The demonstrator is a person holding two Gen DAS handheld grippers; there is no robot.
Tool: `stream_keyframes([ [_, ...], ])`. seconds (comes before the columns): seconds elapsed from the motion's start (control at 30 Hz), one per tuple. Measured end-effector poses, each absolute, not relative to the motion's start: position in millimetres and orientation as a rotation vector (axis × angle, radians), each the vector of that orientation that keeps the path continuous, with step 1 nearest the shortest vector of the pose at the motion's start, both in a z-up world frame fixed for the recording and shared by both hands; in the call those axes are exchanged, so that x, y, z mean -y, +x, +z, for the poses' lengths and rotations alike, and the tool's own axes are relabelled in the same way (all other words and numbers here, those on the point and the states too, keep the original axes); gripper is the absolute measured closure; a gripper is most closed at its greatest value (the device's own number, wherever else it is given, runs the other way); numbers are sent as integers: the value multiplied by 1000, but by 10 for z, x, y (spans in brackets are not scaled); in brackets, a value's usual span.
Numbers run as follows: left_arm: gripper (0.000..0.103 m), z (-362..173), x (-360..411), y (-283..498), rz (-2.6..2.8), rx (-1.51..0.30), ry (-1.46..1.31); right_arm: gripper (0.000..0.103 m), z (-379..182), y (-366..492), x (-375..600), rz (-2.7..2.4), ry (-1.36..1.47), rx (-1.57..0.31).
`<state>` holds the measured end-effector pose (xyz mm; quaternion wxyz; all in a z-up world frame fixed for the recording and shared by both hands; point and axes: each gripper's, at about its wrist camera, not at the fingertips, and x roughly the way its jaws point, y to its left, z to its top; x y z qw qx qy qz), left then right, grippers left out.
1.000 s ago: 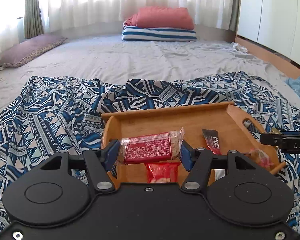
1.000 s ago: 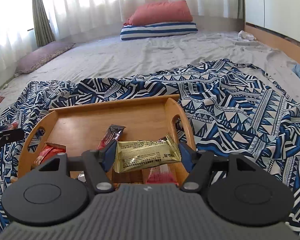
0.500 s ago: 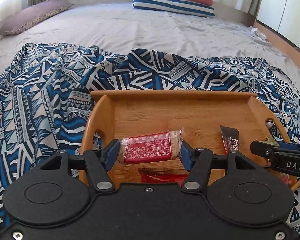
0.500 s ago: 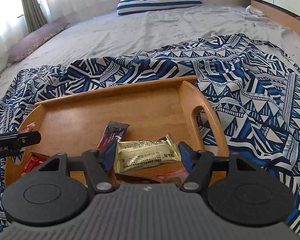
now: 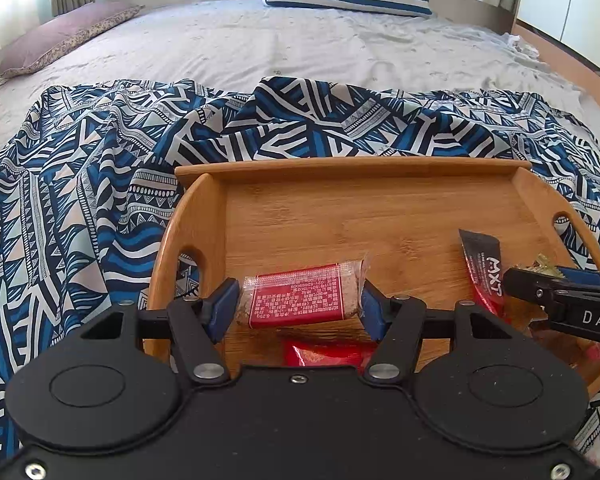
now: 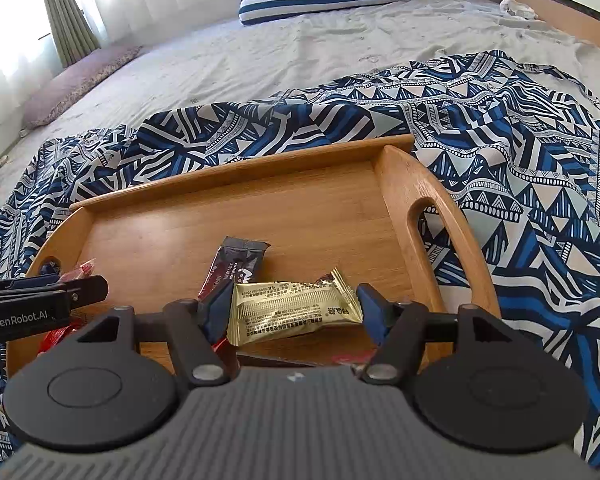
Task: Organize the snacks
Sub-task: 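Carry the red packet with the left tool while the right tool carries the gold packet over the tray, then lower and open the left tool on the tray while the right tool releases the gold packet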
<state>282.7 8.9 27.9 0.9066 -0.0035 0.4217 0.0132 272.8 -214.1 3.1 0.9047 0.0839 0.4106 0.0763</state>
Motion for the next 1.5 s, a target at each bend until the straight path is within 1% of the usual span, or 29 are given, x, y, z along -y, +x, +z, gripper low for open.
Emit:
stream_keyframes([
  [0.73, 42, 180, -66, 2682, 51, -852, 20, 34, -18, 2559, 2037, 152, 112, -785],
  [0.93, 42, 218, -73, 2641, 40, -850, 19, 30, -18, 2534, 2055, 166, 135, -777],
  [0.97, 41, 236, -78, 2628, 37, -846, 18, 26, -15, 2531, 2055, 167, 138, -776],
  [1.0, 40, 257, -80, 2610, 32, -840, 17, 23, -9, 2526, 2057, 169, 142, -774],
  [1.07, 37, 309, -85, 2566, 15, -829, 14, 22, 11, 2503, 2062, 174, 148, -768],
  [1.13, 27, 377, -85, 2503, 1, -813, 10, 22, 48, 2461, 2078, 183, 155, -761],
  [1.23, 21, 491, -91, 2384, 0, -777, 12, 19, 132, 2384, 2090, 199, 138, -740],
  [1.5, 13, 719, -119, 1994, -16, -724, 0, 10, 399, 2105, 2110, 208, 68, -661],
])
